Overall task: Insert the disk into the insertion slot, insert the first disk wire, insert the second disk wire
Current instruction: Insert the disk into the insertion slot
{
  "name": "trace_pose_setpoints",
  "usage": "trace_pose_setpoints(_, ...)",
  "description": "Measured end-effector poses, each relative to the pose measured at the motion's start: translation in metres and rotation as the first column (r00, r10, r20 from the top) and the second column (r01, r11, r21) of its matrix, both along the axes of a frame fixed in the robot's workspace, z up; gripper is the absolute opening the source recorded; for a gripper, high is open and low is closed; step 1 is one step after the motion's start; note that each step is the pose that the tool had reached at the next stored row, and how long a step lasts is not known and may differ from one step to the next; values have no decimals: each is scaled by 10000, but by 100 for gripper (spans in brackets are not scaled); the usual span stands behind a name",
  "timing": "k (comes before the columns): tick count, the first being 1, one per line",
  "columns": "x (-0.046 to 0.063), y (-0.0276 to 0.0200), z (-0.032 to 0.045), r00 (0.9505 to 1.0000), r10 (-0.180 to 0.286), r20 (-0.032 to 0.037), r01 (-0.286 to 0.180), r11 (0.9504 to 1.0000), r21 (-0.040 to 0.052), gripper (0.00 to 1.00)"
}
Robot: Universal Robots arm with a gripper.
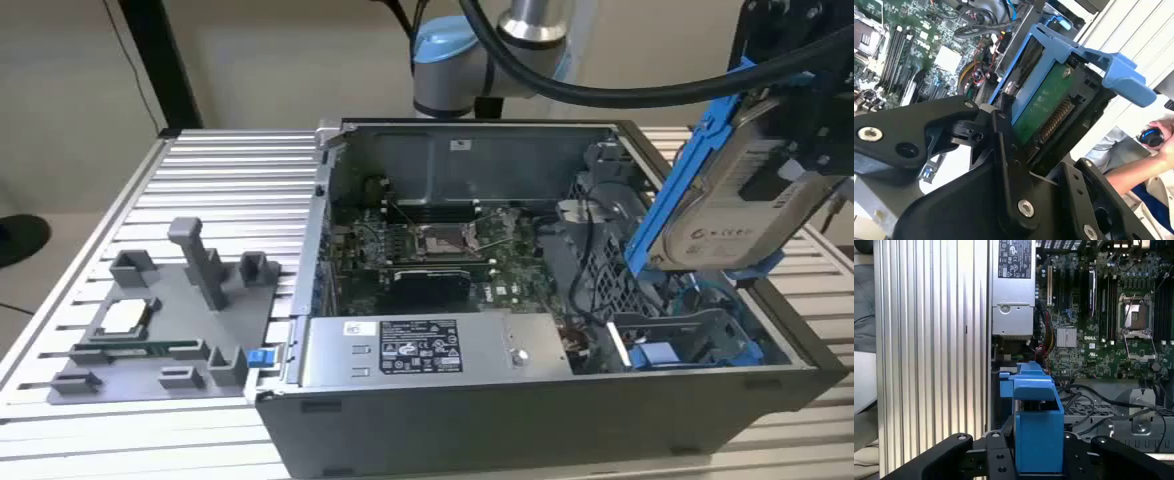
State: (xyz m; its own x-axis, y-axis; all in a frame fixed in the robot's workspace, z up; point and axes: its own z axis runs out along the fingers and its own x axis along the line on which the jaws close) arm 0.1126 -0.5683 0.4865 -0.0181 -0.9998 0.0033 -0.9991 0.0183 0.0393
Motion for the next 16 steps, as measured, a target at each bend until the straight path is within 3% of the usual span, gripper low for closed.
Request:
trace_pose_setpoints(1, 0, 0, 0, 10000, 0, 0, 0, 10000, 0, 0)
trace_pose_setpoints(3, 0, -3, -1, 10000, 0, 0, 0, 9998, 198, 0)
trace_pose_setpoints(16, 0, -44, -8, 10000, 0, 0, 0, 9998, 198, 0)
